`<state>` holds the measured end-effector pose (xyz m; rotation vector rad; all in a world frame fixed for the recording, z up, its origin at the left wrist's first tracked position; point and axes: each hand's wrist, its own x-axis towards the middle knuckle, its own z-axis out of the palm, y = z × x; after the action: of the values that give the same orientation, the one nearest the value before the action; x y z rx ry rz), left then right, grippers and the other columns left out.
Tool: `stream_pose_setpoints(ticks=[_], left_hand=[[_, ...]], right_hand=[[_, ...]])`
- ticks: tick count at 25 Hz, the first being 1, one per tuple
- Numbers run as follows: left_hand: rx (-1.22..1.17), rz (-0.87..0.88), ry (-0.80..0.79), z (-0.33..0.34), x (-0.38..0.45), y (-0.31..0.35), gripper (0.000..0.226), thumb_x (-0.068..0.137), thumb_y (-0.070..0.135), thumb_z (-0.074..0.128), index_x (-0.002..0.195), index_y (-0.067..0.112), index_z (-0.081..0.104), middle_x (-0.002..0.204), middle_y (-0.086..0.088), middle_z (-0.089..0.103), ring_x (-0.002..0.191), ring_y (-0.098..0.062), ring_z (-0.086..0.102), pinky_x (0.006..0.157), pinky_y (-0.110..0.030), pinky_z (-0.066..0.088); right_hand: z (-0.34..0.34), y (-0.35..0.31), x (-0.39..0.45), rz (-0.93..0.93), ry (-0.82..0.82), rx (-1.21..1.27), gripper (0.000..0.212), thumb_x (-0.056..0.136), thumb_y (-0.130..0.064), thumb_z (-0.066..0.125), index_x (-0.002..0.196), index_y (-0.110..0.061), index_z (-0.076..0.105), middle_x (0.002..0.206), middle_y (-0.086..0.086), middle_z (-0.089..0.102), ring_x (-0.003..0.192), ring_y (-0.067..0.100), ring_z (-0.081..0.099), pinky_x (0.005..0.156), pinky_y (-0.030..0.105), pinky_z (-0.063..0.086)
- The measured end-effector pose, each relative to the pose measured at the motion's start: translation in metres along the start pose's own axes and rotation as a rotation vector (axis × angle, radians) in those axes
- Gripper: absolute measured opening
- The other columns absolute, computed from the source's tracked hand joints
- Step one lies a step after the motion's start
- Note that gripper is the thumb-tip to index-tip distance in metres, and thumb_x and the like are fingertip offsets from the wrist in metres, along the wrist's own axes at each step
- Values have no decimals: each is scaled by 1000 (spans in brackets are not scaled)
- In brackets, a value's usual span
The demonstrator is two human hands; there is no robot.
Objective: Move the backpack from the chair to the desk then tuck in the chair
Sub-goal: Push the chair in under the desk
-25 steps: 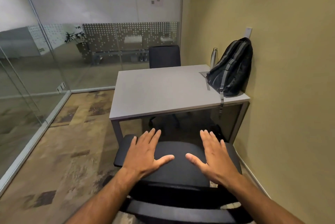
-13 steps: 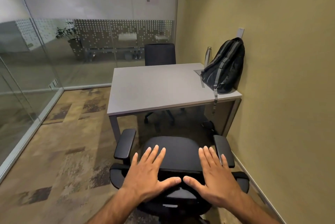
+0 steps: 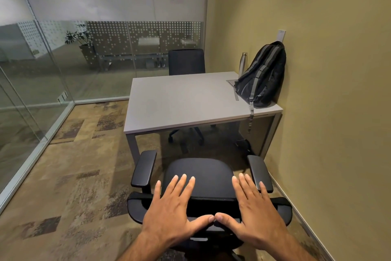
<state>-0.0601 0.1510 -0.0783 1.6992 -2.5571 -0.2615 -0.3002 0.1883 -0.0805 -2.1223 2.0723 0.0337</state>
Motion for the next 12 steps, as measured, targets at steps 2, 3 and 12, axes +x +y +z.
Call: stream_pose_setpoints(ticks=[2,3,12], left_hand=[[-10,-3,8,1,-1,4,119,63,105,4,160,36,-4,171,10,-2,156,-10,-10,125,-54,-9],[-19,-9,12,2,0,6,119,63,105,4,160,36,-3,171,10,-2,156,-10,-10,125,-54,-10],[-35,-49,-3,7,23,20,120,63,105,5,160,35,-4,171,9,-3,156,-13,-10,125,-56,-9]], right_hand=[[-2,4,-2,-8,-9,1,124,63,-104,-6,159,-26,-18,169,-4,-23,152,14,-29,125,46,-18],[-2,6,-1,-11,-11,4,124,64,-104,-6,159,-26,-18,169,-4,-23,152,13,-29,124,45,-19],[0,32,25,-23,-26,23,126,64,-104,-3,161,-25,-11,170,-5,-17,145,6,-32,119,38,-22]])
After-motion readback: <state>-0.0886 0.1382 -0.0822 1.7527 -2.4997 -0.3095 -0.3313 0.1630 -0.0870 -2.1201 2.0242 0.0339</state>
